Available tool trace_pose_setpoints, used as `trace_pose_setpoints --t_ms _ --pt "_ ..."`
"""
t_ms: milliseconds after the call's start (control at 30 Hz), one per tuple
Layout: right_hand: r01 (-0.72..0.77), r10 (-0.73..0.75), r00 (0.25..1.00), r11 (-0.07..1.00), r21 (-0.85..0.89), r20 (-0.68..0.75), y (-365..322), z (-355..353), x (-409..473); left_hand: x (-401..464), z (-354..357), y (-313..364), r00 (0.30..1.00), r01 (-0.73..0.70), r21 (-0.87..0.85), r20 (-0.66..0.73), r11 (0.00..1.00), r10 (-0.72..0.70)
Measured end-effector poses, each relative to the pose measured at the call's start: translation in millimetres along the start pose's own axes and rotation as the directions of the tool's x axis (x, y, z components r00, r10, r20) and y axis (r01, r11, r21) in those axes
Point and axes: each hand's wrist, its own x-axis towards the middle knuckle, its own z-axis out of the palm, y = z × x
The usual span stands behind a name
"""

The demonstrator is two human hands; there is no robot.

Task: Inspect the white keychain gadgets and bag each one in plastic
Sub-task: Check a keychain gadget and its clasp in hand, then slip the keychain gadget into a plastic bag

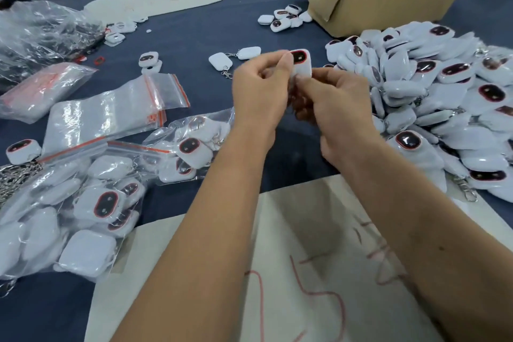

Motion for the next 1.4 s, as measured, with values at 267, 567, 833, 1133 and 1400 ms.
trace_pose_setpoints --t_ms 267,567,833,1133,1400 --pt "-0.258 0.300 0.953 0.865 0.431 -0.032 -65 -27 132 91 83 49 0.977 0.106 -0.036 0.188 0.994 -0.097" --pt "-0.108 0.187 0.980 0.792 0.601 -0.070 -63 -65 176 101 86 0 0.942 0.044 0.534 0.260 0.845 -0.213" --pt "-0.099 0.177 0.979 0.844 0.527 -0.100 -50 -57 128 71 79 -14 0.890 -0.253 0.750 0.429 0.612 -0.157" --pt "-0.001 -0.009 0.990 0.997 -0.071 -0.140 -24 -24 34 32 23 6 0.993 -0.022 0.533 0.109 0.846 -0.043" --pt "0.006 0.012 0.994 0.986 -0.169 0.107 35 -1 -39 -51 -75 2 0.955 0.276 0.134 0.077 0.952 -0.288"
